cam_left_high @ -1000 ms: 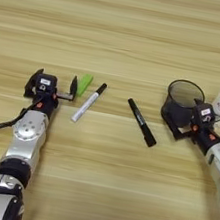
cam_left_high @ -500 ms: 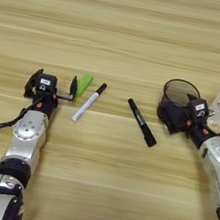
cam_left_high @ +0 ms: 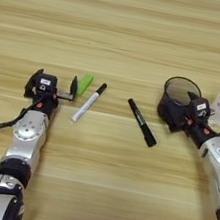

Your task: Move the objects on the table

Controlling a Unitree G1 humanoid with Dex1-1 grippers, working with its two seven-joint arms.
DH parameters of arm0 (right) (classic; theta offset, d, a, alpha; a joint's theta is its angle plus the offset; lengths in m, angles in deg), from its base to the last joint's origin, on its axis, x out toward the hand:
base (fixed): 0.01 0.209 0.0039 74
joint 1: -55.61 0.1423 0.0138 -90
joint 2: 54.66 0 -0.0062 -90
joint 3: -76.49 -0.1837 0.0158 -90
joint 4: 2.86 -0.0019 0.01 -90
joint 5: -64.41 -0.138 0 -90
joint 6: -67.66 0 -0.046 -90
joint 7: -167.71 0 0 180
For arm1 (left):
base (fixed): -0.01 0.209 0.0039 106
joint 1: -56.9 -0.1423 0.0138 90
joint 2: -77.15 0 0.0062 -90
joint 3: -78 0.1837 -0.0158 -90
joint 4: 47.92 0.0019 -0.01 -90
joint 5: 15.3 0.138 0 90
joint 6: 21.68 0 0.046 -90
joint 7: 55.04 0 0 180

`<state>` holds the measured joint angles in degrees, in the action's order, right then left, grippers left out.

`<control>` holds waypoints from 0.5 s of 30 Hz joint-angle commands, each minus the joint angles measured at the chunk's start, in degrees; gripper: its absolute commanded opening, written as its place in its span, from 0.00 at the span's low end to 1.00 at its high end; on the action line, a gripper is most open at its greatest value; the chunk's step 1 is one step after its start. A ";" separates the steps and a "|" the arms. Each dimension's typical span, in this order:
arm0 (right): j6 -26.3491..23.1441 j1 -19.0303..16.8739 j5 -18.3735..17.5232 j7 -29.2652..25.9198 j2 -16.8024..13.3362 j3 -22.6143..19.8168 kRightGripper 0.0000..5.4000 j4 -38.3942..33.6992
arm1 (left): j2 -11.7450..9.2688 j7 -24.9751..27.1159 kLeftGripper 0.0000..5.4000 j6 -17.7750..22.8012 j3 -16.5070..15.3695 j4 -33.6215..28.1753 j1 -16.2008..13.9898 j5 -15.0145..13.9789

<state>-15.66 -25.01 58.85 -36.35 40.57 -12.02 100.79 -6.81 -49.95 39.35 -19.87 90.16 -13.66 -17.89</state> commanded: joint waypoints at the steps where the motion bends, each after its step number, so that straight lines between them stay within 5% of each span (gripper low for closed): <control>1: -3.68 -6.33 -0.90 0.87 -1.24 -1.01 0.87 -8.39 | 0.01 -0.14 1.00 0.84 0.25 -0.30 0.07 0.38; 8: -10.83 -18.60 -1.94 3.74 -4.87 -7.69 0.87 -19.90 | 0.02 -0.13 1.00 0.92 0.20 -0.64 -0.02 0.34; 15: -12.70 -24.19 -2.20 4.54 -6.76 -11.13 0.87 -21.65 | -0.15 -0.01 1.00 0.87 0.03 -0.67 -0.03 0.21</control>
<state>-26.64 -47.15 56.11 -32.39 34.91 -22.17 78.51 -6.65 -49.99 39.40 -19.92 89.82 -13.67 -17.91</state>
